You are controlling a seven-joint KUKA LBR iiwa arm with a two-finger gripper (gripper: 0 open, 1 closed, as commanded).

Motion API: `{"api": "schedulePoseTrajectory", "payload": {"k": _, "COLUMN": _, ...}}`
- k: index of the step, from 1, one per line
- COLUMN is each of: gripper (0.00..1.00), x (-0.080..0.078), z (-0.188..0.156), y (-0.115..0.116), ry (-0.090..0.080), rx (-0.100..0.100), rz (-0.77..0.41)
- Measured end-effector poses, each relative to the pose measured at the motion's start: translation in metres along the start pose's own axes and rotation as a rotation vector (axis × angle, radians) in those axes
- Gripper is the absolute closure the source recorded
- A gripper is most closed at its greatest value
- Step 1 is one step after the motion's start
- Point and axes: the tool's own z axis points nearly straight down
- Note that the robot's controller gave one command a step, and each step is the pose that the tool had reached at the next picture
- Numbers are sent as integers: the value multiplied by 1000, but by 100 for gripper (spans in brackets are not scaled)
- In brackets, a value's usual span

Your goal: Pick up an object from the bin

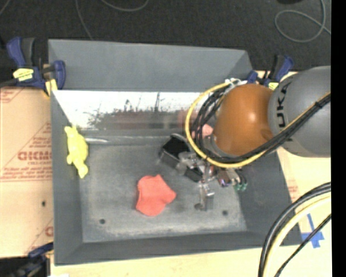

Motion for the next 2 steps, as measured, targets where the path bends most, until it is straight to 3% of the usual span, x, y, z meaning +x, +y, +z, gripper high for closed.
{"api": "schedulePoseTrajectory", "payload": {"k": 1, "gripper": 0, "x": -1, "z": 23, "y": 21, "ry": -1, "rx": -1, "rz": 251}}
{"api": "schedulePoseTrajectory", "payload": {"k": 2, "gripper": 0, "x": -11, "z": 45, "y": 46, "ry": -2, "rx": 0, "rz": 61}}
